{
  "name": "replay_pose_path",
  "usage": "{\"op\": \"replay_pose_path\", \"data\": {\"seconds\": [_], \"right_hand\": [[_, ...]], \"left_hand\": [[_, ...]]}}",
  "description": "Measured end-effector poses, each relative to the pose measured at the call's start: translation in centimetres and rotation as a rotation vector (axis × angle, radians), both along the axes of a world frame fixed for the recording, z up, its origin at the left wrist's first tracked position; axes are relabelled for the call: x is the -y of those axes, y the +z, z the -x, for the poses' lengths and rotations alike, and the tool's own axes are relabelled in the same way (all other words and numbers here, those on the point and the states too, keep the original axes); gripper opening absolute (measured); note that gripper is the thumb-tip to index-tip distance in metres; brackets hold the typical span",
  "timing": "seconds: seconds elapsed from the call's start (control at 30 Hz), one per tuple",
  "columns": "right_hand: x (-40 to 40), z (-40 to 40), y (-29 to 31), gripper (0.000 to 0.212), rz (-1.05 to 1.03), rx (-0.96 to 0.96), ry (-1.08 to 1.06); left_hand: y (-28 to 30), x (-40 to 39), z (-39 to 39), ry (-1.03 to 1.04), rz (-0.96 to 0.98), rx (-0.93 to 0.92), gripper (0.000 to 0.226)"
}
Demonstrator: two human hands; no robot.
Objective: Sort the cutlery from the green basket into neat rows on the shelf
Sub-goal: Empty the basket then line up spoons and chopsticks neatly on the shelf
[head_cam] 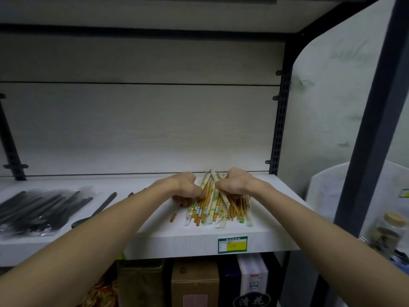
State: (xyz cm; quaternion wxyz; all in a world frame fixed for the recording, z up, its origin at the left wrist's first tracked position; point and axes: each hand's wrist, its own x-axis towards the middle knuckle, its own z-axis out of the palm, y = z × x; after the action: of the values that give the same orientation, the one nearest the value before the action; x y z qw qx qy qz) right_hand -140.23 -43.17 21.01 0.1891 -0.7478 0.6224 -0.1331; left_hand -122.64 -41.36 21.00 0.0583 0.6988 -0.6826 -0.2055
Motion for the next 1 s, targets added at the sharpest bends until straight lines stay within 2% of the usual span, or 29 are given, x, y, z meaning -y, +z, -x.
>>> {"op": "replay_pose_path", "data": {"seconds": [0.13, 0.27, 0.47, 0.67, 0.8, 1.0], "right_hand": [[0.1, -0.4, 0.0, 0.031, -0.084, -0.012, 0.033], [-0.4, -1.1, 0.4, 0.041, -0.040, -0.080, 0.023], [-0.6, -1.9, 0.6, 0.035, -0.103, -0.088, 0.005], [-1.3, -2.5, 0.0, 0.038, -0.097, -0.065, -0.017], [-2.1, -2.7, -0.4, 0.043, -0.016, -0.098, -0.007], [-1.9, -2.4, -0.3, 0.037, -0.095, -0.051, 0.028]], "left_hand": [[0.4, -0.1, -0.2, 0.030, -0.039, 0.024, 0.028], [0.7, 0.0, -0.5, 0.037, -0.104, 0.045, 0.028], [0.6, 0.1, -1.0, 0.041, -0.159, 0.052, 0.028], [0.1, 0.2, -1.2, 0.055, -0.131, 0.008, 0.026], [-0.2, -0.1, -1.4, 0.043, -0.109, -0.025, 0.026], [-0.9, -0.8, -1.4, 0.030, -0.046, -0.098, 0.029]]}}
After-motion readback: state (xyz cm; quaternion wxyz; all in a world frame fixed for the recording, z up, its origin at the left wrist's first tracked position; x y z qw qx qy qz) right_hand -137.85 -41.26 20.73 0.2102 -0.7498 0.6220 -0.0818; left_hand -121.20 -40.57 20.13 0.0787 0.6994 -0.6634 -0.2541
